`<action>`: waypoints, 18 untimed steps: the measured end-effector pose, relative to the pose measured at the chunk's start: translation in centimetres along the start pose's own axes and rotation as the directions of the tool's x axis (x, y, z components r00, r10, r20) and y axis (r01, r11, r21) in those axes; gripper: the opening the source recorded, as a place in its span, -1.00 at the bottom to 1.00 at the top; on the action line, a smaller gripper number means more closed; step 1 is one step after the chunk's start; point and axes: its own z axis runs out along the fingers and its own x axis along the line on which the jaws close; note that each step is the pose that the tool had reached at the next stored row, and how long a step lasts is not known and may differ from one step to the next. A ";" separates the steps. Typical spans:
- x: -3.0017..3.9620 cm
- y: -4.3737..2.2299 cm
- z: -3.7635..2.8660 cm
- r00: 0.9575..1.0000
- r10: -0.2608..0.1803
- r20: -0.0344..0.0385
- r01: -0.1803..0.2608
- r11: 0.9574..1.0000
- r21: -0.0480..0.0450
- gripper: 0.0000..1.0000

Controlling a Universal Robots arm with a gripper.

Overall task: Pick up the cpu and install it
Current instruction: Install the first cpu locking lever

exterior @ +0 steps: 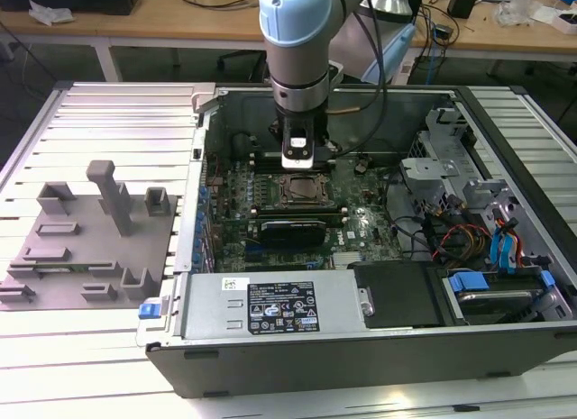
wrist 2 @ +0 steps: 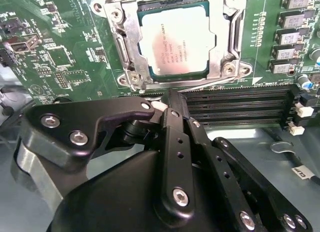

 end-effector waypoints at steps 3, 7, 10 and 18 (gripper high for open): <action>0.17 -0.13 -0.04 1.000 0.020 0.005 -0.020 1.000 0.000 -0.79; 0.42 -0.30 -0.09 0.999 0.045 0.010 -0.045 0.999 -0.001 -0.79; 0.54 -0.39 -0.11 0.998 0.065 0.014 -0.065 0.998 -0.002 -0.79; 0.66 -0.34 -0.12 0.994 0.107 0.023 -0.107 0.994 -0.004 -0.79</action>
